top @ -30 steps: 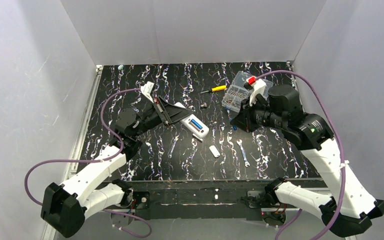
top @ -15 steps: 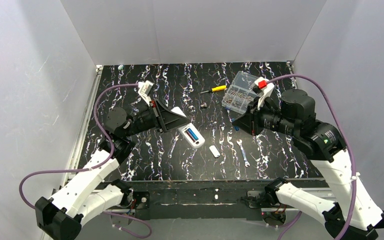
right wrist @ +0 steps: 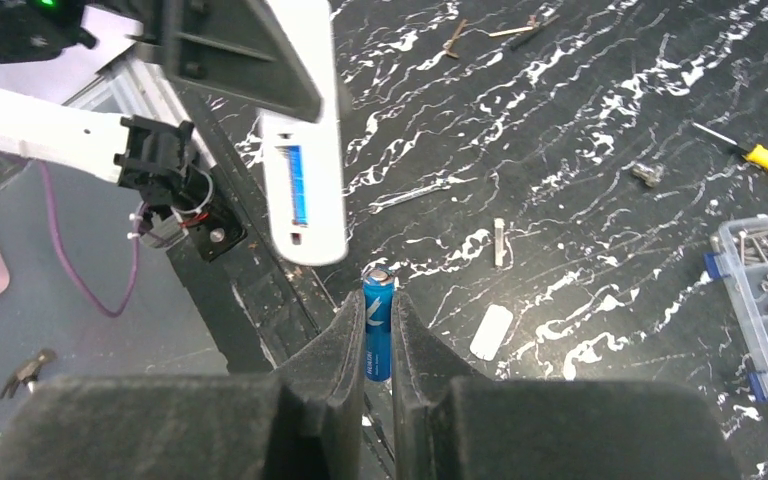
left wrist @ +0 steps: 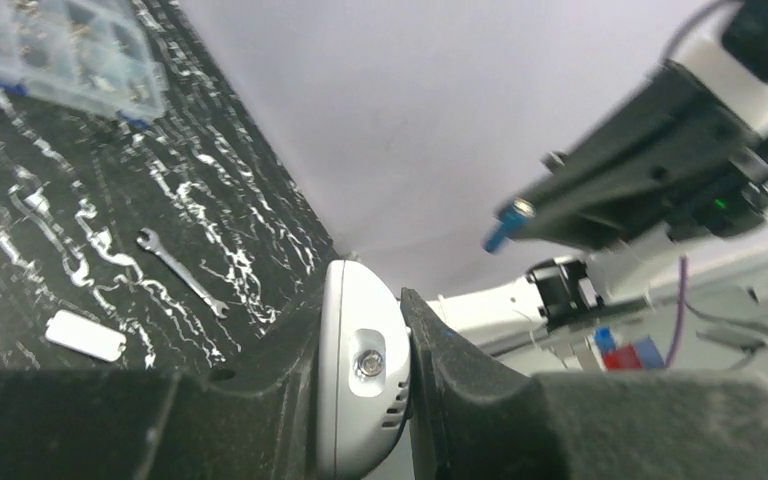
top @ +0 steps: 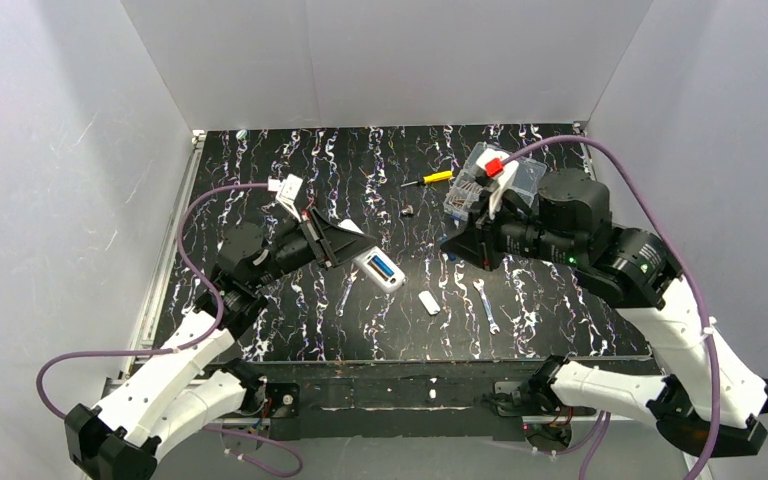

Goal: Load the batteries into the remote control
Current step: Load the battery into the remote control.

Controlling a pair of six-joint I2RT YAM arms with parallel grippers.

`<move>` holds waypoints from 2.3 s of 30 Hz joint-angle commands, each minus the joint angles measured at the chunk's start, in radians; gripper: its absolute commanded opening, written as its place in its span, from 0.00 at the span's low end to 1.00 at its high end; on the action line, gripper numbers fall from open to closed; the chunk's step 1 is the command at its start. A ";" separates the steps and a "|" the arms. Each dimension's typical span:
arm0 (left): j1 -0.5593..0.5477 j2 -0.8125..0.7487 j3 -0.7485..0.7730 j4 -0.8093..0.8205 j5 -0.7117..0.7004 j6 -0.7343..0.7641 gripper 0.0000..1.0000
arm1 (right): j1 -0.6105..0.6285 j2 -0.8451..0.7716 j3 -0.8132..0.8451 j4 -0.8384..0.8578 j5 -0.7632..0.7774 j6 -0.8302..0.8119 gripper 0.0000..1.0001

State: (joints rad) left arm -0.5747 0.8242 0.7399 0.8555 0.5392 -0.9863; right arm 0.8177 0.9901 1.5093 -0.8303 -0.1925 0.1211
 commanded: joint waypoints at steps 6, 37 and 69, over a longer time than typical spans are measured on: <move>-0.128 -0.064 -0.087 -0.011 -0.438 -0.083 0.00 | 0.062 0.178 0.235 -0.128 0.001 -0.082 0.01; -0.271 -0.031 -0.112 0.046 -0.620 -0.315 0.00 | 0.215 0.438 0.396 -0.331 -0.038 -0.256 0.01; -0.286 0.006 -0.101 0.118 -0.595 -0.371 0.00 | 0.233 0.518 0.365 -0.350 0.081 -0.216 0.05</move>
State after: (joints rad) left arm -0.8532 0.8387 0.5976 0.8642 -0.0555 -1.3476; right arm 1.0439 1.5043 1.8839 -1.2072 -0.1551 -0.1192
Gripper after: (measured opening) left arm 0.250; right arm 0.161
